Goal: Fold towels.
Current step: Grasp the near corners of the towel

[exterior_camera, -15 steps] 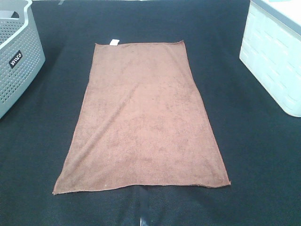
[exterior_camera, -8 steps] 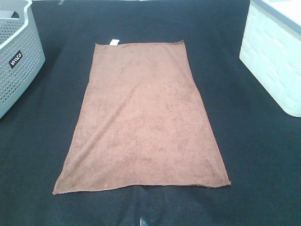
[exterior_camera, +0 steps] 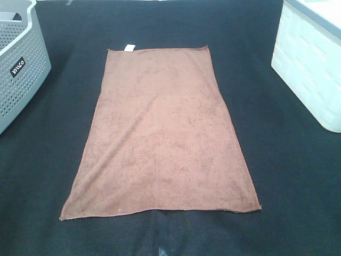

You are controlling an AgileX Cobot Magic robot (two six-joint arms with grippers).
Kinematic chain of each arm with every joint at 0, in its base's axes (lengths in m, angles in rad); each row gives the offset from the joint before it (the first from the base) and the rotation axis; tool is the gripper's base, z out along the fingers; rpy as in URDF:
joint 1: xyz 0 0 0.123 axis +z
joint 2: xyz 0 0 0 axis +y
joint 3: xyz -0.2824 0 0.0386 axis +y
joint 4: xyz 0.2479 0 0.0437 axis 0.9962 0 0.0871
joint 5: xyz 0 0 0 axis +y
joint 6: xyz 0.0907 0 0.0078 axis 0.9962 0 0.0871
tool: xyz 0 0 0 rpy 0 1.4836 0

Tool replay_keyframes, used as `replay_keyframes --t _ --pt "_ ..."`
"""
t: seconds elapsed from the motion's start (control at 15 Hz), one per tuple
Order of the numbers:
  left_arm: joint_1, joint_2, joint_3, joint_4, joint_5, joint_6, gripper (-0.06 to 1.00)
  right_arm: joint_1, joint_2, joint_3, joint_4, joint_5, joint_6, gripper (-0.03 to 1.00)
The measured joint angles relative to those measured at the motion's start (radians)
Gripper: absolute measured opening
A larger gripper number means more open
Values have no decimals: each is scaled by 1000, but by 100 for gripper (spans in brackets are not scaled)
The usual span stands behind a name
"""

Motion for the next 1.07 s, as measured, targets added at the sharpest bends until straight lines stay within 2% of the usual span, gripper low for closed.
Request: replay_keyframes --t 0.2,0.33,0.4,0.47,0.53,0.6,0.67,0.93,1.07 --pt "0 287 0 -146 -1 43 77 0 223 0 50 -8 0 77" --pt "0 446 -12 -218 8 147 77 0 352 0 64 -34 0 77" --pt "0 565 -41 -280 32 243 77 0 432 0 73 -70 -2 77" --pt "0 633 -63 -318 48 296 77 0 483 0 84 -100 -14 77" --pt "0 696 -86 -358 62 346 77 0 526 0 111 -120 -42 77" --pt "0 696 -86 -358 62 346 77 0 526 0 111 -120 -42 77" --pt "0 763 -104 -402 78 402 77 0 568 0 161 -132 -79 77" --pt "0 990 -132 -687 161 679 76 0 731 -1 450 -180 -386 77" --pt "0 1056 -132 -795 187 806 76 0 795 -1 572 -192 -525 77"
